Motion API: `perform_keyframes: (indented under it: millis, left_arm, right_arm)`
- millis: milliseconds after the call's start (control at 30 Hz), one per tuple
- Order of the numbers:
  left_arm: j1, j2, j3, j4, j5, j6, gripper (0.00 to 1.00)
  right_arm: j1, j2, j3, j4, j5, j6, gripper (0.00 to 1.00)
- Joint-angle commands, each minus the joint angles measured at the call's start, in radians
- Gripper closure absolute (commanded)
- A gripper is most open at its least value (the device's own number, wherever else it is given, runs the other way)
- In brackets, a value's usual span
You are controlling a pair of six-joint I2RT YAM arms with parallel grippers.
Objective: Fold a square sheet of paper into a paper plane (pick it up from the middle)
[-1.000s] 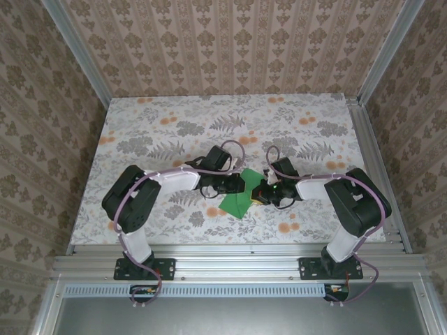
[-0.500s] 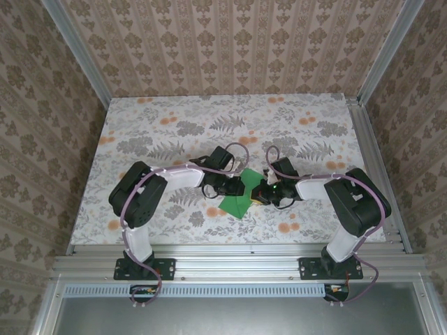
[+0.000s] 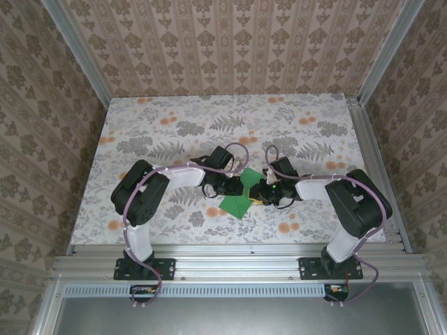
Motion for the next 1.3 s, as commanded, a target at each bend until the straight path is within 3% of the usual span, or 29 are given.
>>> perform_keyframes:
  millis: [0, 633, 1267]
  left_arm:
    - [0.01, 0.028, 0.005, -0.017, -0.027, 0.007, 0.86]
    - [0.019, 0.06, -0.015, -0.002, -0.046, -0.002, 0.87]
    - [0.021, 0.06, -0.044, 0.013, -0.052, -0.009, 0.87]
  right_arm:
    - [0.003, -0.032, 0.018, -0.065, 0.028, -0.015, 0.75]
    - [0.013, -0.171, 0.014, -0.165, 0.049, -0.031, 0.72]
    - [0.04, -0.118, 0.024, -0.199, 0.069, -0.02, 0.67]
